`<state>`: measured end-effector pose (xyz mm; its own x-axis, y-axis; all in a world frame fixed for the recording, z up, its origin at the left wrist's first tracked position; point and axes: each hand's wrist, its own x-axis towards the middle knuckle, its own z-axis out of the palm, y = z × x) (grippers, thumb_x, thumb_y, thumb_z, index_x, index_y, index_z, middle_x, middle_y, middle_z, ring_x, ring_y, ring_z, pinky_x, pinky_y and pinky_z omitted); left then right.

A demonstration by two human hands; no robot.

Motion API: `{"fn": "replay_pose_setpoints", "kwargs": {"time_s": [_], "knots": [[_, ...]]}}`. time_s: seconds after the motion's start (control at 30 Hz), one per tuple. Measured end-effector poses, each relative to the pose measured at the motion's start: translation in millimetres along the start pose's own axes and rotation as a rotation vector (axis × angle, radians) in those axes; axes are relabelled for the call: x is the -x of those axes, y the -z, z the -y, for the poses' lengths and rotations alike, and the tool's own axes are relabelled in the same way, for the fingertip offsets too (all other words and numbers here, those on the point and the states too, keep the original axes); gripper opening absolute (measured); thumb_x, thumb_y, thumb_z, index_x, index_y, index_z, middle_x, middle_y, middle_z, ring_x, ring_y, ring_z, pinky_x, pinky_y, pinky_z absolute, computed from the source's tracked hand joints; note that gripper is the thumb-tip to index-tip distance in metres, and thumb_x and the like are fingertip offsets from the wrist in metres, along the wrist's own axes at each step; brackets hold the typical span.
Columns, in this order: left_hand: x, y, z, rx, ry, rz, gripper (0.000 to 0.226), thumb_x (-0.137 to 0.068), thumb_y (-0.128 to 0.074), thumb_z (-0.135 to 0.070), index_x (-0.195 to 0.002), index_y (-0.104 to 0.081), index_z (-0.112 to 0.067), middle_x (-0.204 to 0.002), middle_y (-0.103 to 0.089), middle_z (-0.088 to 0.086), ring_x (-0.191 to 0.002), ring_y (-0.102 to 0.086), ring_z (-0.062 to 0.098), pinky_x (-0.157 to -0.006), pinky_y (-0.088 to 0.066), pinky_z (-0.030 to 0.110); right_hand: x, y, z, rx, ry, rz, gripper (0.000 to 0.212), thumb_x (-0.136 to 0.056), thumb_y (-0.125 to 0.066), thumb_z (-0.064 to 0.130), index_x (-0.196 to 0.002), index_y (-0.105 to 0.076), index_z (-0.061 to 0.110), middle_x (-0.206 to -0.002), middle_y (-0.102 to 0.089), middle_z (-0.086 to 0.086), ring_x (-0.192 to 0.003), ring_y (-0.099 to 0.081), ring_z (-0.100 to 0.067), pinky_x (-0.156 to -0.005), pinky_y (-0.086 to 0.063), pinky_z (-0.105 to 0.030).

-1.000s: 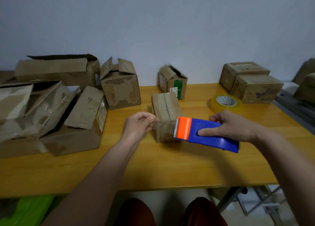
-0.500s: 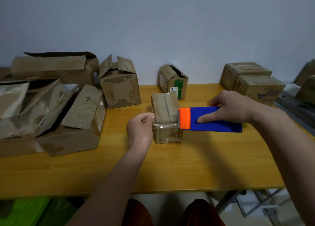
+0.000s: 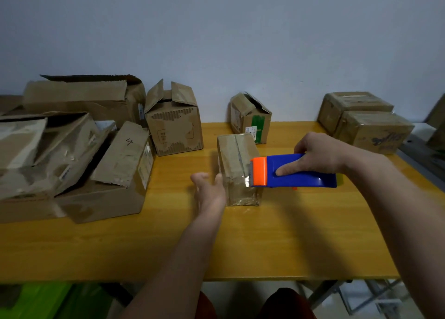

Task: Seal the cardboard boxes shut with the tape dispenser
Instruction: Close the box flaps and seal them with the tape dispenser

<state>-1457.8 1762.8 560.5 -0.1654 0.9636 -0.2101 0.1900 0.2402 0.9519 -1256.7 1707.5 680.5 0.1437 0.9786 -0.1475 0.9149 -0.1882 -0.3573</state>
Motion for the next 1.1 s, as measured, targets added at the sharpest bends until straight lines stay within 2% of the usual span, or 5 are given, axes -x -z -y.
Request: {"fn": "replay_pose_setpoints", "kwargs": {"time_s": [0.17, 0.33, 0.43, 0.63, 1.1], "knots": [[8.8, 3.1, 33.7, -0.413, -0.148, -0.035, 0.049, -0.094, -0.055, -0.015, -0.137, -0.033, -0.015, -0.128, -0.051, 0.003, -0.114, -0.051, 0.021, -0.093, -0.046, 0.033, 0.7, 0.5, -6.6, -0.015, -0.013, 0.005, 0.071, -0.036, -0.064, 0.079, -0.078, -0.065, 0.022, -0.076, -0.067, 0.003, -0.074, -0.062, -0.012, -0.058, -0.048, -0.025], [17.2, 3.3, 21.7, -0.642, -0.860, 0.109, 0.080, -0.087, -0.045, 0.007, -0.152, -0.011, -0.024, -0.157, 0.000, -0.014, -0.147, -0.003, 0.008, -0.118, -0.022, 0.033, 1.2, -2.2, -8.2, -0.086, -0.020, 0.021, 0.067, -0.039, -0.066, 0.076, -0.080, -0.065, 0.022, -0.076, -0.067, 0.005, -0.074, -0.063, -0.011, -0.056, -0.045, -0.022], [16.0, 8.6, 23.3, -0.870, -0.857, 0.249, 0.089, -0.087, -0.046, 0.002, -0.152, 0.009, -0.023, -0.158, 0.023, -0.008, -0.145, 0.018, 0.010, -0.114, -0.030, 0.029, 3.4, -1.9, -8.6, -0.116, -0.021, 0.028, 0.065, -0.040, -0.068, 0.073, -0.080, -0.064, 0.022, -0.075, -0.066, 0.006, -0.073, -0.062, -0.010, -0.054, -0.042, -0.021], [15.5, 5.4, 17.5, -1.128, -0.957, 0.185, 0.090, -0.086, -0.046, -0.017, -0.147, 0.019, -0.008, -0.158, 0.021, 0.011, -0.145, 0.023, 0.022, -0.117, 0.016, 0.037, 1.0, -5.1, -12.8, -0.136, -0.021, -0.032, 0.069, -0.039, -0.065, 0.079, -0.074, -0.067, 0.019, -0.066, -0.065, 0.004, -0.066, -0.062, -0.012, -0.052, -0.040, -0.023], [2.5, 10.9, 22.5, -1.356, -0.966, 0.127, 0.096, -0.085, -0.043, -0.030, -0.137, 0.035, -0.008, -0.150, 0.035, 0.012, -0.137, 0.035, 0.022, -0.111, 0.023, 0.041, 16.1, 4.9, -62.4, -0.244, -0.058, -0.010, 0.067, -0.044, -0.078, 0.064, -0.072, -0.072, 0.004, -0.061, -0.068, -0.008, -0.056, -0.060, -0.016, -0.057, -0.043, -0.030]]}}
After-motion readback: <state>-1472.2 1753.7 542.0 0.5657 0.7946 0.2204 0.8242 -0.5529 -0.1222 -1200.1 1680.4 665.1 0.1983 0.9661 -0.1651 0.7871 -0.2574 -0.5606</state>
